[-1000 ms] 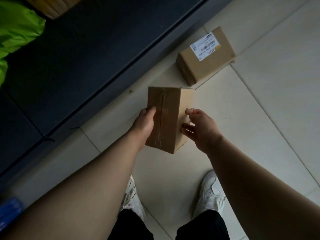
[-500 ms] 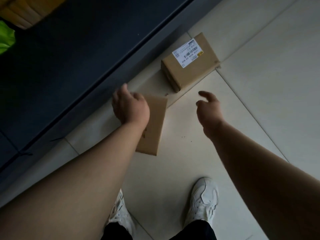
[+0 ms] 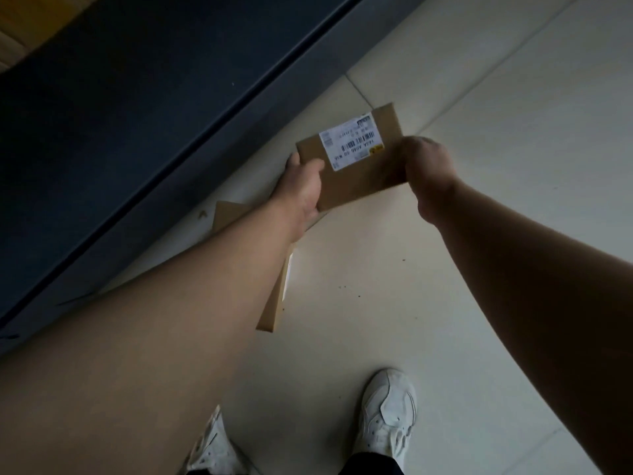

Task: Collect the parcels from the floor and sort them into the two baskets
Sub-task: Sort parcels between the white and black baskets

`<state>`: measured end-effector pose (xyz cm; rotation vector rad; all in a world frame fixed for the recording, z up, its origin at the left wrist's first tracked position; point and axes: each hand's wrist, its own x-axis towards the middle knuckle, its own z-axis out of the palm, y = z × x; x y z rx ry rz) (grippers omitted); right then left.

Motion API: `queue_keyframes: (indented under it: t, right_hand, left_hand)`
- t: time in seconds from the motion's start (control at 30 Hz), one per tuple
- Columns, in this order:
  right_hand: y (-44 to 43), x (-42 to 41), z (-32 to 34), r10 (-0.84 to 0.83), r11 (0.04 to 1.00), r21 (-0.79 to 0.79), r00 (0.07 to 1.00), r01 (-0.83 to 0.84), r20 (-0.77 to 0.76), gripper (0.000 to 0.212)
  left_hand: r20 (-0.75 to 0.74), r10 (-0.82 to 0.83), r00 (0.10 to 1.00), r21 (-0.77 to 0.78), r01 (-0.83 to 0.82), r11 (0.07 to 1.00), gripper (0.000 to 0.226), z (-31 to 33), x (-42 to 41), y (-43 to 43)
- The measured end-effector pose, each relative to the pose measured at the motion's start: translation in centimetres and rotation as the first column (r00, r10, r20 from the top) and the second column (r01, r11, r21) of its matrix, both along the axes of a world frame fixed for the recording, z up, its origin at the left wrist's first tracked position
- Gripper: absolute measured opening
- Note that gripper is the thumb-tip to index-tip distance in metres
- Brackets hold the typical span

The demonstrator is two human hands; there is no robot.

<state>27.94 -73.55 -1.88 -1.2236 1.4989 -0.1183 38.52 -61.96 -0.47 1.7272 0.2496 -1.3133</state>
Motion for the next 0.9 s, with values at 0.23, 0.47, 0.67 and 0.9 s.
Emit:
queue_keyframes:
  t: [0.23,0.47,0.67,0.9]
  right_hand:
    - [1.8,-5.2,3.3,-0.536,0.843,0.078,0.844,0.532,0.031,0.035]
    - [5.9,-7.8,2.6,-0.47,0.879,-0.078,0.882,0.471,0.031,0.032]
    - [7.4,-9.5,1.5,-0.394,0.884,0.289,0.918,0.368,0.038,0.044]
    - [8.9,-9.5,2.0,-0.253,0.947,0.211,0.967,0.241,0.032,0.024]
  left_hand:
    - [0.103,-0.19,0.976,0.112,0.179,0.978,0.039,0.5,-1.0,0.4]
    - [-0.123,-0.262,0.957,0.099,0.275,0.956,0.041,1.3,-2.1,-0.2]
    - [-0.113,-0.204,0.972,-0.019,0.204,0.979,0.043,1.1,-1.9,-0.2]
    - [0.209,-0.514,0.832,0.242,0.466,0.851,0.032,-0.1,-2.5,1.1]
